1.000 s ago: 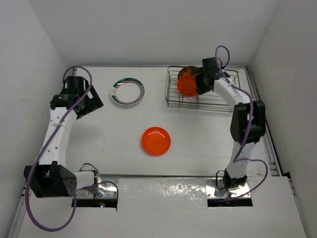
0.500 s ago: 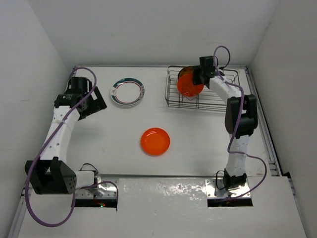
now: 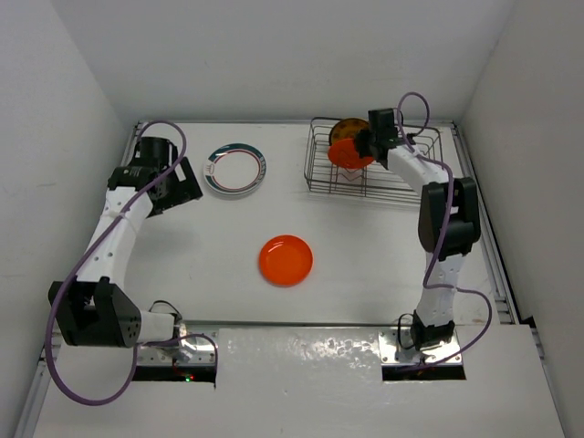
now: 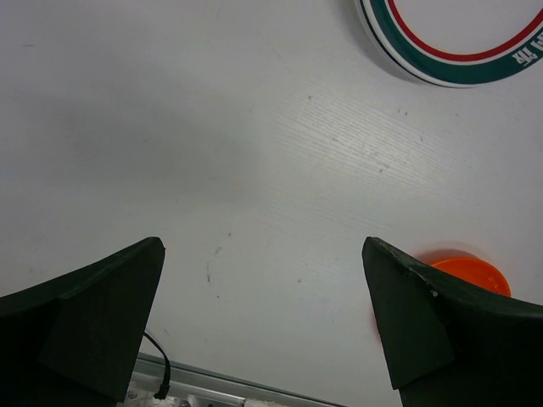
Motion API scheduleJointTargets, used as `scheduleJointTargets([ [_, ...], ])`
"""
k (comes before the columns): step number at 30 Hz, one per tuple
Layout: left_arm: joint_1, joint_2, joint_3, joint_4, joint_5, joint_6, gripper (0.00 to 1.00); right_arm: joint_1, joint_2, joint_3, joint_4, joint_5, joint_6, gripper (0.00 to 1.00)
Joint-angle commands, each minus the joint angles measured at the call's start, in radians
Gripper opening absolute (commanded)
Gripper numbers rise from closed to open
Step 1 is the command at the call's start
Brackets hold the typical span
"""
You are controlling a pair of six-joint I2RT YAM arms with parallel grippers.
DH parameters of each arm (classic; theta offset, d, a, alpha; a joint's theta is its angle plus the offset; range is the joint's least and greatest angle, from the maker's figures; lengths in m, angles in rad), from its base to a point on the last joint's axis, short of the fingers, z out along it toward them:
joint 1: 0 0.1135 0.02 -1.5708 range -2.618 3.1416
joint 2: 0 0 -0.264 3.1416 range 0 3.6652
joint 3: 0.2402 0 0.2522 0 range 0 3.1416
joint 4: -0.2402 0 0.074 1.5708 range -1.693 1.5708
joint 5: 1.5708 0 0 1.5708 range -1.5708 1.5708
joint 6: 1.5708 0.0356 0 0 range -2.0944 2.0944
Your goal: Unload the plates from the dish rack
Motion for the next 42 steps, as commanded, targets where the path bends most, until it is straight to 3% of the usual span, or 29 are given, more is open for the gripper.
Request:
scheduleJointTargets([
  [1,-0.008,0.002,0.047,0.015,-0.005,0.009,1.0,-0.002,-0.082,-0.024,0.068,0.038,0.055,0.06],
  [7,-0.008,0.0,0.057,0.006,-0.012,0.009,1.0,-0.002,-0.153,-0.006,0.163,-0.045,0.091,0.01],
  [12,-0.008,-0.01,0.065,-0.002,-0.06,0.001,1.0,0.01,-0.219,0.098,0.177,-0.165,-0.064,0.0],
  [15,-0.006,-0.015,0.082,-0.013,-0.112,-0.013,1.0,0.053,-0.26,0.152,0.066,-0.231,-0.219,0.0],
  [19,-0.006,-0.017,0.106,-0.017,-0.156,-0.034,1.0,0.163,-0.354,0.104,-0.032,-0.286,-0.421,0.0],
  [22,-0.006,-0.021,0.119,-0.017,-0.224,-0.059,1.0,0.275,-0.383,0.147,-0.29,-0.308,-0.639,0.0],
  [29,-0.005,-0.037,0.105,-0.011,-0.301,-0.091,1.0,0.588,-0.425,0.172,-0.7,-0.124,-1.053,0.0],
  [32,-0.005,-0.037,0.082,-0.004,-0.31,-0.091,1.0,0.703,-0.385,0.16,-0.794,-0.117,-1.139,0.0],
  [36,-0.005,-0.038,0.059,0.006,-0.301,-0.097,1.0,0.812,-0.346,0.098,-0.778,-0.14,-1.17,0.0],
  [42,-0.003,-0.046,0.044,0.01,-0.294,-0.102,1.0,0.843,-0.239,0.08,-0.777,-0.104,-1.189,0.0],
])
